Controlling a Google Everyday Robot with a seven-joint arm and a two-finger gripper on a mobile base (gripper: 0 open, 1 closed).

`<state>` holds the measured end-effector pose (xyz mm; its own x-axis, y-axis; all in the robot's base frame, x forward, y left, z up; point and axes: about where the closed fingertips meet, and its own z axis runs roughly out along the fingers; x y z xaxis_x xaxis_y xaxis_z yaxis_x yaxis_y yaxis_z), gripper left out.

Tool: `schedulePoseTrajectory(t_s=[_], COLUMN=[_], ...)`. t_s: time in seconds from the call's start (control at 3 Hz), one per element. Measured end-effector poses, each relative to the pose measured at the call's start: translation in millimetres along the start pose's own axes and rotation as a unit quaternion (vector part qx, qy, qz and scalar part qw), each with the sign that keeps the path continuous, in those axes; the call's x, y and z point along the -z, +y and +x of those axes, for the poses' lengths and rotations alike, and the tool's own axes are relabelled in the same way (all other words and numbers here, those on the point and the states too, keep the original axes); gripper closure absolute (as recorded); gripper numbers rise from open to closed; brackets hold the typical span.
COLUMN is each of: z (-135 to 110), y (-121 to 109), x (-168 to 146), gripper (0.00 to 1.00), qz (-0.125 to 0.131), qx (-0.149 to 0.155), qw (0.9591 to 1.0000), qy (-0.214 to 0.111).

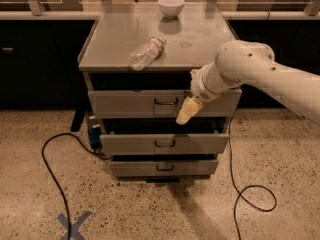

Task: Open top drawer

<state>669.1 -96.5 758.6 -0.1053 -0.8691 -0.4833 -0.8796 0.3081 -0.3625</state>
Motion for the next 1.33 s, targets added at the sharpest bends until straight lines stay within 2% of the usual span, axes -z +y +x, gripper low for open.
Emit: schedulePoseTrajectory(t_s=[0.33,0.67,1.0,1.33], z=[2.7,-3.1,-2.7,-0.8], y=[12.4,26.4,27.3,24.1], x=[-15.0,-22.5,-24.6,-55.4], gripper=[0.0,0.0,0.0,0.0], qz=[-0.019,-0.038,-0.04,-0.049], qx=[-0.001,0.018,0.016,0.017], qw=[0.9996,0.9983,0.9982,0.9981], qy=[-0.019,-0.04,-0.041,-0.034])
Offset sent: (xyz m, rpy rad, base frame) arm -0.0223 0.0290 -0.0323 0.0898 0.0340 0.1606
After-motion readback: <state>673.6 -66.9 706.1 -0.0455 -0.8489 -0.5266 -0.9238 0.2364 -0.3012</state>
